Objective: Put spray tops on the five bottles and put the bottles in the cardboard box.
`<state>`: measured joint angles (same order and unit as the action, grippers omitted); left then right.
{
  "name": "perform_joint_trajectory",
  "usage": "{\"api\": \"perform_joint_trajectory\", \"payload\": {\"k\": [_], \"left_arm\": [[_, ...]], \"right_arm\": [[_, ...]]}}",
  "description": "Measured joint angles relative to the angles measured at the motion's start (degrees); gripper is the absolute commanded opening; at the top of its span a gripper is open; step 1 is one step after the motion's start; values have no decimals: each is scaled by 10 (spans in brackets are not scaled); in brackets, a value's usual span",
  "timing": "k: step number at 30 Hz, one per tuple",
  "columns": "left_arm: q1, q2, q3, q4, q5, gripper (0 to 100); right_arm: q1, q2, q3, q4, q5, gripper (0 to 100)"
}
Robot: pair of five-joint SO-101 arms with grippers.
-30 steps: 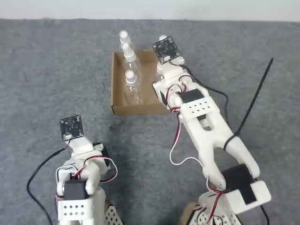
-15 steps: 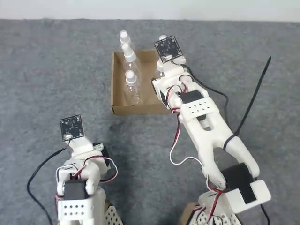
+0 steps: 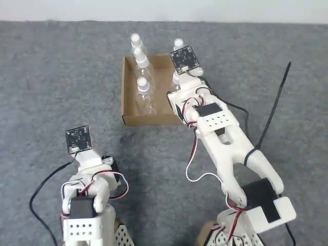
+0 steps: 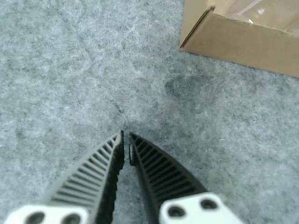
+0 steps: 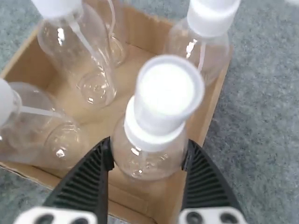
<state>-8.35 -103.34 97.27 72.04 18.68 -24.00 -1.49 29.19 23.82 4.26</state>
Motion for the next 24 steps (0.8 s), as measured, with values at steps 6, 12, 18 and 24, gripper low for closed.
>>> {"api": "perform_joint_trajectory", "payload": {"k": [6, 12, 18, 24], "left_arm": [[0, 0, 0, 0, 0, 12], [0, 0, 0, 0, 0, 12], [0, 0, 0, 0, 0, 12], [0, 0, 0, 0, 0, 12]], "right_arm": [[0, 0, 0, -2, -1, 145], [-1, 0, 0, 5, -1, 206], [-1, 0, 0, 5, -1, 292], [-1, 0, 0, 25, -1, 317]]}}
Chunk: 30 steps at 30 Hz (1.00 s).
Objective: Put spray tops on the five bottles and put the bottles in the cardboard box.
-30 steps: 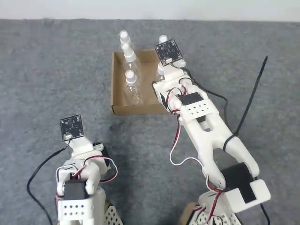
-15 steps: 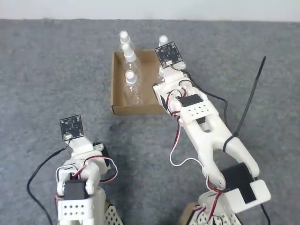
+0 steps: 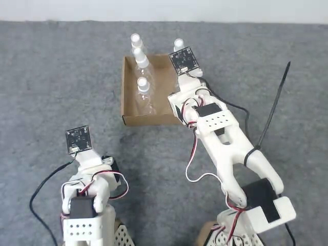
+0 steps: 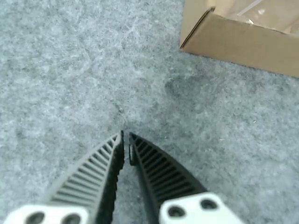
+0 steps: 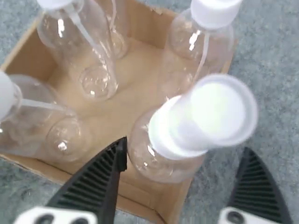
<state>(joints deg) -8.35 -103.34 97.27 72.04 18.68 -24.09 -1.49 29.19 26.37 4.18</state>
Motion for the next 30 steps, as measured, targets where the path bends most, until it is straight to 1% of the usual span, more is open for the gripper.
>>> {"api": "perform_joint_trajectory", "payload": {"k": [9, 19, 23, 30], "left_arm": [[0, 0, 0, 0, 0, 12], [0, 0, 0, 0, 0, 12], [0, 0, 0, 0, 0, 12], [0, 0, 0, 0, 0, 12]], "right_arm": [[-13, 0, 0, 26, 0, 317], [-13, -3, 2, 33, 0, 317], [-12, -40, 25, 54, 0, 317], [-12, -104, 58, 56, 0, 317]]}}
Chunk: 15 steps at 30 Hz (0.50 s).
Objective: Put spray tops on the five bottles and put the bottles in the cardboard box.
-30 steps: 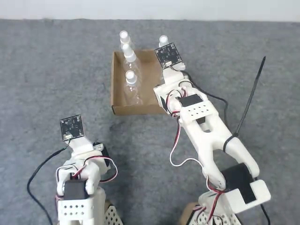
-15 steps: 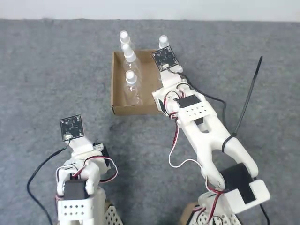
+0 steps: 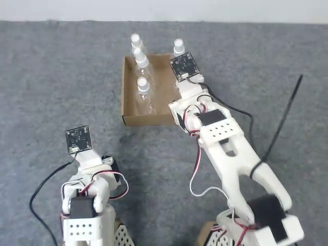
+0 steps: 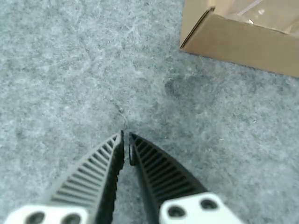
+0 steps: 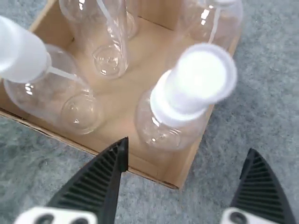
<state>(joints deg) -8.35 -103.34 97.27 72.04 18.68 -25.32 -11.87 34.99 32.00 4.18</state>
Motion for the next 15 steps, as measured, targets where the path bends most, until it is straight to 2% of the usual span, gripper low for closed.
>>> {"api": "perform_joint_trajectory", "payload": {"k": [15], "left_arm": [[0, 0, 0, 0, 0, 12]], "right_arm": [[-1, -120, 62, 0, 0, 315]]}}
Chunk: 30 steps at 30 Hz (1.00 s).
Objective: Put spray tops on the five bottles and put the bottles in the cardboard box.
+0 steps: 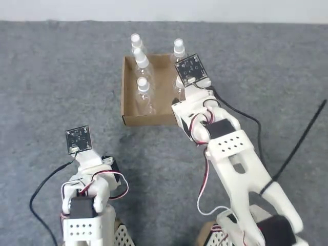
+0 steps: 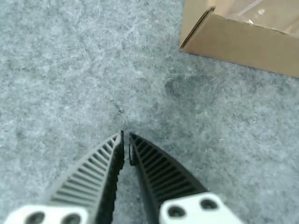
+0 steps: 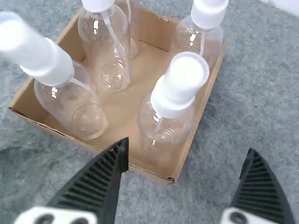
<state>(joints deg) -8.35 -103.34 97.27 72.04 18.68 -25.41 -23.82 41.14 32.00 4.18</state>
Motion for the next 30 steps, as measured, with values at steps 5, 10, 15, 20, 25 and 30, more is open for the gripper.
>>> {"api": "perform_joint_trajectory", "payload": {"k": [5, 10, 15, 20, 25, 30], "left_arm": [[0, 0, 0, 0, 0, 12], [0, 0, 0, 0, 0, 12], [0, 0, 0, 0, 0, 12], [0, 0, 0, 0, 0, 12], [0, 0, 0, 0, 0, 12], [0, 0, 0, 0, 0, 12]], "right_arm": [[0, -33, 16, 0, 0, 315], [0, -69, 32, 0, 0, 314], [0, -105, 45, 0, 0, 314], [0, -140, 56, 0, 0, 314], [0, -170, 62, 7, 10, 314], [0, -211, 63, 27, 19, 314]]}}
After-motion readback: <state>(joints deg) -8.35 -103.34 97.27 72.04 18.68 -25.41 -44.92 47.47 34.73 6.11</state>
